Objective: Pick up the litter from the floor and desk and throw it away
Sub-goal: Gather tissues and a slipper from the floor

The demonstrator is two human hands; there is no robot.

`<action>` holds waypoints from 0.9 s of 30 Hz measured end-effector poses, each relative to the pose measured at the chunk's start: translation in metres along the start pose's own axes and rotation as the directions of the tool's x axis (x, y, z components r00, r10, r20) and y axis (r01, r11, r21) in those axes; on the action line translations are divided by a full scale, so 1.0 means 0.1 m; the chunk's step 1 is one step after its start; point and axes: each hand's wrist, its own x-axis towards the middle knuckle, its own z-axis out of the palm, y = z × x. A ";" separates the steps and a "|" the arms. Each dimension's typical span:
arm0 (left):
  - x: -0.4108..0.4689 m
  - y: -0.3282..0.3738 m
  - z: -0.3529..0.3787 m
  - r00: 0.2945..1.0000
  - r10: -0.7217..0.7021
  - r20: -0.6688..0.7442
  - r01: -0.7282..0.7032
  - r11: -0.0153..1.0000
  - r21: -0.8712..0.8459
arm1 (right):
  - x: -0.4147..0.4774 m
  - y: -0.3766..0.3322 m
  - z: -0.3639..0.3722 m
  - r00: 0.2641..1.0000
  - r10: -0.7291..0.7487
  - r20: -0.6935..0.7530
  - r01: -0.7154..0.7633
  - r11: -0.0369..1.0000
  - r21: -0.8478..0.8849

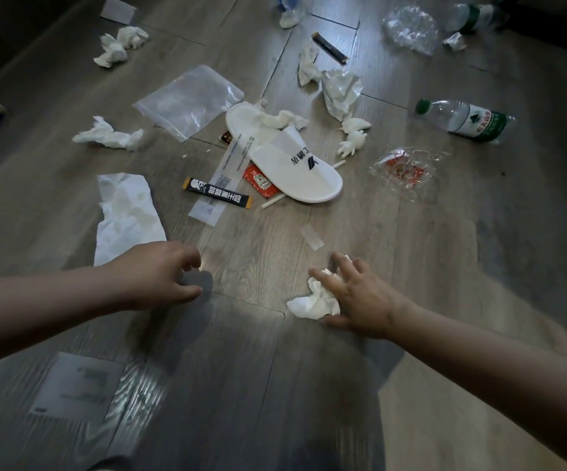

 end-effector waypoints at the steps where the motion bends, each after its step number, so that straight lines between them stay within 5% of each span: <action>1: 0.00 0.00 0.00 1.000 -0.001 0.002 0.001 1.000 0.001 | -0.01 0.01 0.00 1.000 0.010 0.007 -0.011 0.999 0.036; 5: -0.01 0.00 0.00 1.000 -0.009 0.008 0.009 1.000 0.010 | -0.04 0.01 0.01 0.984 0.174 0.047 -0.181 0.938 0.297; 10: 0.02 0.03 0.01 1.000 -0.018 0.021 0.017 1.000 0.017 | -0.13 -0.11 0.22 0.943 0.332 0.012 -0.314 0.881 0.353; 16: 0.07 0.08 0.01 0.999 -0.025 0.042 0.025 1.000 0.003 | -0.11 -0.26 0.32 0.916 0.388 -0.104 -0.329 0.872 0.362; 27: 0.11 0.11 -0.01 0.997 -0.061 0.046 0.062 0.998 -0.024 | -0.08 -0.22 0.27 0.906 0.412 -0.093 -0.273 0.739 0.616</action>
